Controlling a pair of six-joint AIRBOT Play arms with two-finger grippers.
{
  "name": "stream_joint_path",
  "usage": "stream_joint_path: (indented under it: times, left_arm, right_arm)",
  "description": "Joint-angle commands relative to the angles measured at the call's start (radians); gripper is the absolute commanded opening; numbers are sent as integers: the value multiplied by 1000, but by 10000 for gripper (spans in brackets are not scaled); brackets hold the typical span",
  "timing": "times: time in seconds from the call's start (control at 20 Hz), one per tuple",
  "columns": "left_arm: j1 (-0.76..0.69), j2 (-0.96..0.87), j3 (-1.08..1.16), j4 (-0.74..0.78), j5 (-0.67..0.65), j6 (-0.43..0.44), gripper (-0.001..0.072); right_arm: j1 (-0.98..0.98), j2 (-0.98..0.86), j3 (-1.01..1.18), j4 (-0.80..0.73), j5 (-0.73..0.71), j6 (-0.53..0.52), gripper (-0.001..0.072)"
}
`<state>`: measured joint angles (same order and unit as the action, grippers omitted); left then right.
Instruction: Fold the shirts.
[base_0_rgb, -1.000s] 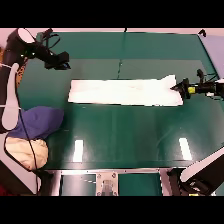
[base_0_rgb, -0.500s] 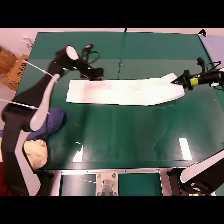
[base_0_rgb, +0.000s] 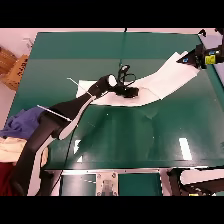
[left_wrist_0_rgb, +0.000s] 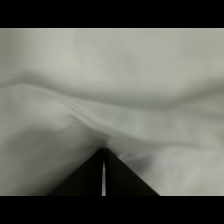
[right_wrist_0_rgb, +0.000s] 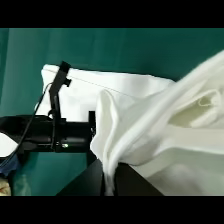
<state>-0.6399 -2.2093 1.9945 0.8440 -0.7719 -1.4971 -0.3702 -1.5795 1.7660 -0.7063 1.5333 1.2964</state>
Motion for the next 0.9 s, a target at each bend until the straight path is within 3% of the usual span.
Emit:
stream_joint_path:
  times: [0.0,0.25,0.35,0.5,0.85]
  left_arm:
    - [-28,-26,6,-66,20,25,50]
    - [85,49,63,-64,-197,79,49]
    - [174,127,63,-53,-303,136,49]
    - [338,262,63,-40,-451,145,50]
    - [647,467,63,-43,-596,143,51]
  right_arm:
    - [22,42,24,-1,2,14,17]
    - [63,42,24,-1,0,46,18]
    - [103,42,24,0,-18,65,18]
    - [216,41,24,-1,-95,92,18]
    - [701,-85,-3,-11,-548,115,19]
